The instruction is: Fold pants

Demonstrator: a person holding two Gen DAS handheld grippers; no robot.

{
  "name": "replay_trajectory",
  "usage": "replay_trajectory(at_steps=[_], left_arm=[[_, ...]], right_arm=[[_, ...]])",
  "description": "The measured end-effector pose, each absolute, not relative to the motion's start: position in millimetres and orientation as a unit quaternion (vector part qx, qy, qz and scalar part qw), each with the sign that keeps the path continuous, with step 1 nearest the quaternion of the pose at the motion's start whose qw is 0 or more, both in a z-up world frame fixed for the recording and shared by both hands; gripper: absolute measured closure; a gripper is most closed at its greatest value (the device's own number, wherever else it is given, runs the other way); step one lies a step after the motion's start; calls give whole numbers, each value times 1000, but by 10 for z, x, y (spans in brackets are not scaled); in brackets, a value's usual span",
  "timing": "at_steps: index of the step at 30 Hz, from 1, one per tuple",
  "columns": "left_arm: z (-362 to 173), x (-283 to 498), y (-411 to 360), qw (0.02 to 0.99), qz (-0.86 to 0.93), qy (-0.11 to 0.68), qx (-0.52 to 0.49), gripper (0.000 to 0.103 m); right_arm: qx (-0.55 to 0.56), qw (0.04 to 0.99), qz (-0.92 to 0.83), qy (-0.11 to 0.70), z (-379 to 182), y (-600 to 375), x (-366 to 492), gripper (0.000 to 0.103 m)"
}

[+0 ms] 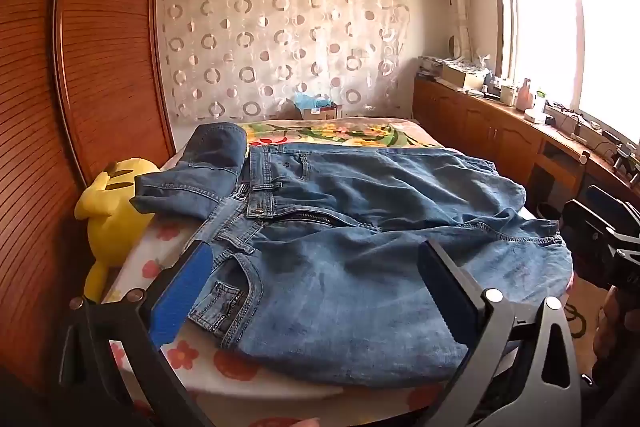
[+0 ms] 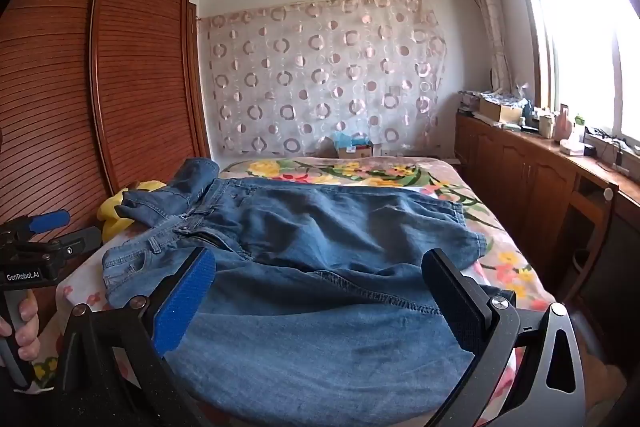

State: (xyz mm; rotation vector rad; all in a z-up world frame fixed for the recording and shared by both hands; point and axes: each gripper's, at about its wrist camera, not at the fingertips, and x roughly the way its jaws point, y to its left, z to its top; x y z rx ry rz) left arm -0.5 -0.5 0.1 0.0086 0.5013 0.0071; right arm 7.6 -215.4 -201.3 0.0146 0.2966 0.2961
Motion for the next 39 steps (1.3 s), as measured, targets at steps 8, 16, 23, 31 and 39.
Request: replay_trajectory(at_steps=[8,16,23,31,39], left_arm=[[2,-1,5,967,2,253,-1,1],[-11,-9,15,967,4,254,1,1],[-33,8,-1,966,2,257,2,1],[-58,-35,-63,968,4,252,9,1],[-31,-54,-49,969,5,248,9,1]], right_arm=[[10,977,149,151,-1986,-2199,121,0],[16,979,145,143,-1988,-2216,5,0],[13,979,143,148,-2047,-2154,79,0],[14,979,141,144,-2042,-2165,52,0],[14,980,140,143,-2046,-2168,47,0]])
